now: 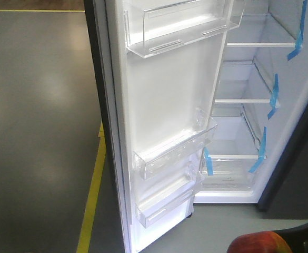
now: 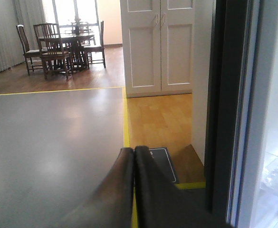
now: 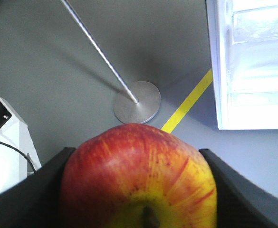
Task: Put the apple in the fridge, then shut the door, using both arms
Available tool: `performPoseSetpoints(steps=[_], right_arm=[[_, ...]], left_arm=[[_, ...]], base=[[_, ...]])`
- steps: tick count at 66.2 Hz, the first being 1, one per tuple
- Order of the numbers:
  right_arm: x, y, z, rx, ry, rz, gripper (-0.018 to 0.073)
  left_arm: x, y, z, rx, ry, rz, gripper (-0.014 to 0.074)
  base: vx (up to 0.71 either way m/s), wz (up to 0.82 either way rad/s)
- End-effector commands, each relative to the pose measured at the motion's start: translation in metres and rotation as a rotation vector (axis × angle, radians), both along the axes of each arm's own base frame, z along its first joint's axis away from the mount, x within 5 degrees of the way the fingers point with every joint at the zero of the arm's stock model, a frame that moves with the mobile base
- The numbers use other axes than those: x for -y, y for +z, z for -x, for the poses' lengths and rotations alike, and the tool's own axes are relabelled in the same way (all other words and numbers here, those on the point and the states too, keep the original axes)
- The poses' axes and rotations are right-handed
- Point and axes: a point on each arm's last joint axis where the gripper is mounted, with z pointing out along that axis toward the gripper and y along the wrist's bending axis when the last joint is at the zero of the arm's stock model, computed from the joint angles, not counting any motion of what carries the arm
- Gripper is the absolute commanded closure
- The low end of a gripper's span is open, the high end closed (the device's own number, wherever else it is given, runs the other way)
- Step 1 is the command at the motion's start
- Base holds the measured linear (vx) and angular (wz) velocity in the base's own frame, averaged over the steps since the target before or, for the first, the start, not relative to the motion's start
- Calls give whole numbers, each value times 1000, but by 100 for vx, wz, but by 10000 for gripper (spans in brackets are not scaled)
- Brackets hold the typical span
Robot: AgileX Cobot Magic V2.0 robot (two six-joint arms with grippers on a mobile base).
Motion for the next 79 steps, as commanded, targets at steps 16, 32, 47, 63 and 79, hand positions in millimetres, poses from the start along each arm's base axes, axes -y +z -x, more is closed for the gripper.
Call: performPoseSetpoints(steps=[16,32,47,63,79], right_arm=[[-2,13,-3,51,-19,-55,356],[-2,13,-3,51,-19,-55,356],[-2,13,-3,51,-19,-55,356],[-2,13,-3,52,-20,-55,356],[-2,13,-3,52,-20,-55,356]], left_arm=[[0,13,2,107,-8,15,603],[0,13,2,107,-8,15,603],[0,13,2,107,-8,15,603],[0,13,2,107,-8,15,603],[0,13,2,107,-8,15,603]], base=[[10,-4],[9,-2],[8,1],[7,-1],[7,-3]])
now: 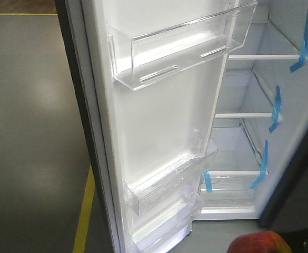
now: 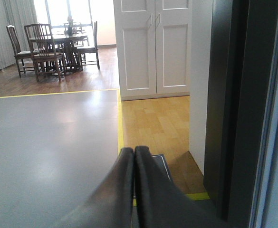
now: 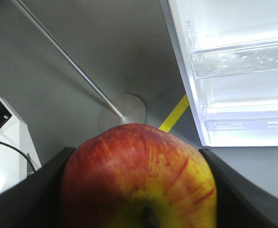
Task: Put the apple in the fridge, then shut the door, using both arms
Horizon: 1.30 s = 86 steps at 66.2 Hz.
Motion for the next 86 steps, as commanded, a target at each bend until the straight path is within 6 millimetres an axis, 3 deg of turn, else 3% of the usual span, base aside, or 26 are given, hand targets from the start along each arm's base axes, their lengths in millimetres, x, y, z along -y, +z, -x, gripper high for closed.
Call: performPoseSetpoints(steps=[1,86], right_arm=[[-2,13,-3,52,-20,-55,356],[-2,13,-3,51,-20,-57,356]], left_arm=[[0,13,2,107,-8,15,603],[0,13,2,107,-8,15,603]], base=[[6,-3],[2,-1]])
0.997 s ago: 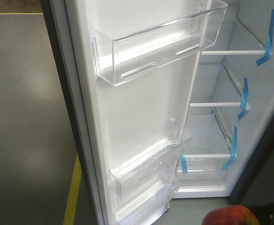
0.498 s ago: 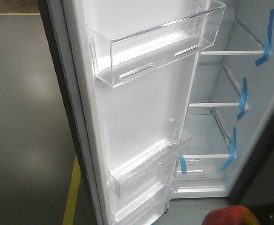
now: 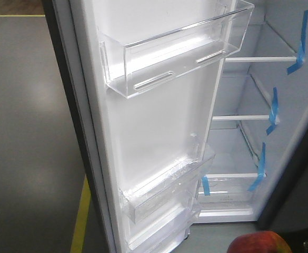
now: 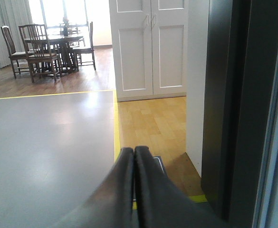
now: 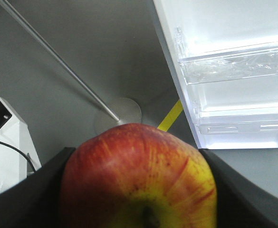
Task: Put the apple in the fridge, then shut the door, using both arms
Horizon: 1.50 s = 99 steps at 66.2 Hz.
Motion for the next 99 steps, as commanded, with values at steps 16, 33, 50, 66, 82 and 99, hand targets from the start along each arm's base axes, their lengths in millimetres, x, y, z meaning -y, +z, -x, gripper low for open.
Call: performPoseSetpoints(steps=[16,33,50,66,82,99], right_arm=[[-2,13,-3,54,-22,-58,356],[4,24,-15,193,-75,12,356],[8,70,-52,282,-184,150,355],[-1,129,-95,403,-219,190,353],[-16,191,-138,525,-239,134,351],[-34,232,-181,574,-230,76,345]], left_arm=[[0,13,2,107,-8,15,603],[0,13,2,107,-8,15,603],[0,13,2,107,-8,15,603],[0,13,2,107,-8,15,603],[0,13,2,107,-8,15,603],[0,13,2,107,-8,15,603]], base=[[0,0],[0,0],[0,0],[0,0],[0,0],[0,0]])
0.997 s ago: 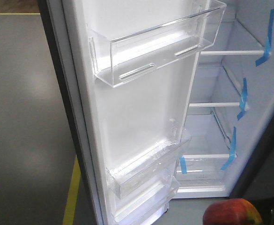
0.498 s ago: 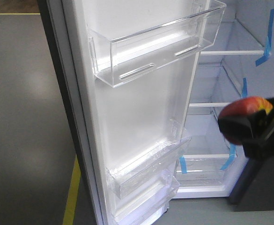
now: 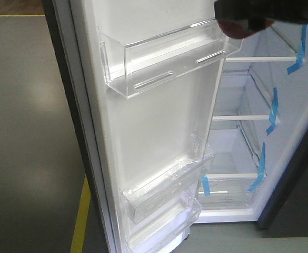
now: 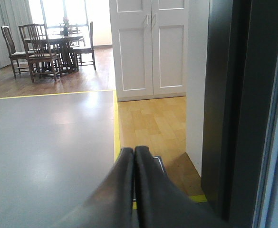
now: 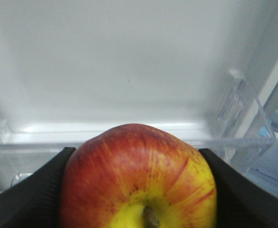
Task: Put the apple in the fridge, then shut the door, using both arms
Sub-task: 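Raise the held apple with the right gripper over the top door bin, then lower the apple into the top door bin, open and withdraw right gripper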
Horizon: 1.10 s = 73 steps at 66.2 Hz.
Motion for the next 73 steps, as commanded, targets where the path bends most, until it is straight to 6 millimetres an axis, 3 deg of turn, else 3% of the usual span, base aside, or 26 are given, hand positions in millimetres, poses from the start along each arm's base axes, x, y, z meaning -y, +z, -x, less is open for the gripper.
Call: performPoseSetpoints(steps=[1,17,38,52,61,73], right_arm=[[-2,34,-5,126,1,-70,345],[-16,43,-42,149,8,-80,335],[-30,18,-89,135,-14,-61,302],[-32,4,-105,121,-35,1,267],[-33,1,-106,105,-32,2,173],[-33,-1,-105,78,-25,6,-43]], left_arm=[[0,13,2,107,-8,15,603],[0,13,2,107,-8,15,603],[0,13,2,107,-8,15,603],[0,13,2,107,-8,15,603],[0,13,2,107,-8,15,603],[0,13,2,107,-8,15,603]], base=[[0,0],[0,0],[0,0],[0,0],[0,0],[0,0]])
